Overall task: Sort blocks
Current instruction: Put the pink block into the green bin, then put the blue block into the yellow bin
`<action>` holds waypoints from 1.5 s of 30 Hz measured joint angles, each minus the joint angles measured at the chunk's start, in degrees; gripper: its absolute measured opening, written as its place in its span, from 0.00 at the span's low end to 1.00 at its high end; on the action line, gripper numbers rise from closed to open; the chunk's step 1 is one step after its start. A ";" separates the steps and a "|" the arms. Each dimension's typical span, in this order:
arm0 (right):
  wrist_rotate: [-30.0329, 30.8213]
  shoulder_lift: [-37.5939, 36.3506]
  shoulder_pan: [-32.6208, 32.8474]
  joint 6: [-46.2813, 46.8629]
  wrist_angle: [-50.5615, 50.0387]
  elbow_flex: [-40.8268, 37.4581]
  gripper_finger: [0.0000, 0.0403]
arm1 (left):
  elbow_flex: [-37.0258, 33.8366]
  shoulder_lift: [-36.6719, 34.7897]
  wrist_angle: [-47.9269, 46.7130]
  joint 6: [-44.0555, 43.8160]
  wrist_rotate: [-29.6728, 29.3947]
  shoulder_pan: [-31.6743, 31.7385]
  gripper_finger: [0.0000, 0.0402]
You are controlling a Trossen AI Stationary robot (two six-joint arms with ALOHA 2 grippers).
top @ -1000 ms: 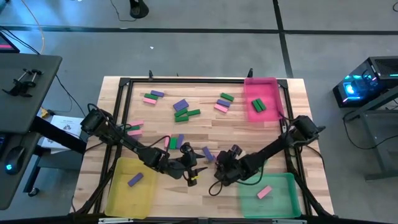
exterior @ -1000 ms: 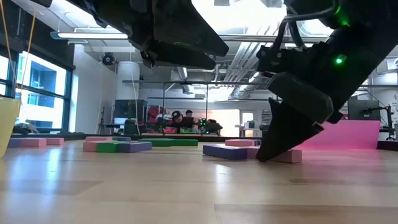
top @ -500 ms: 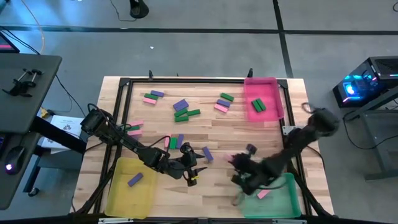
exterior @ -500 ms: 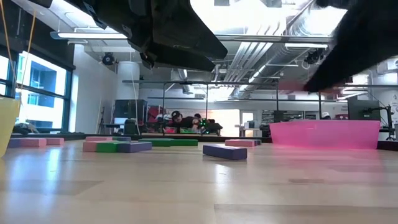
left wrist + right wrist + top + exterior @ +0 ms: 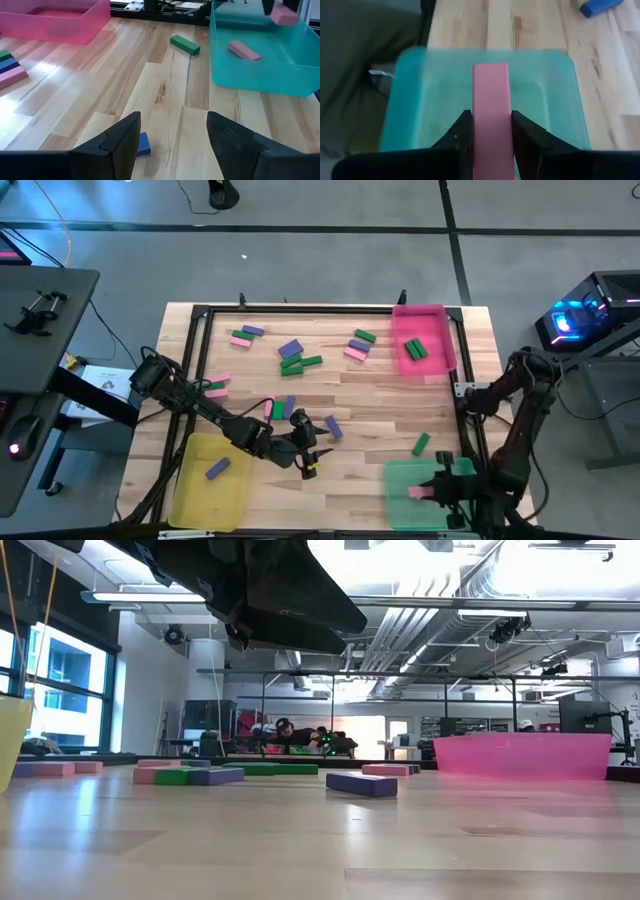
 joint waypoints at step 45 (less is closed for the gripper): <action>3.90 7.88 -7.84 -6.09 -9.28 14.88 0.40 | 0.00 0.00 -0.22 -0.07 0.02 0.13 0.54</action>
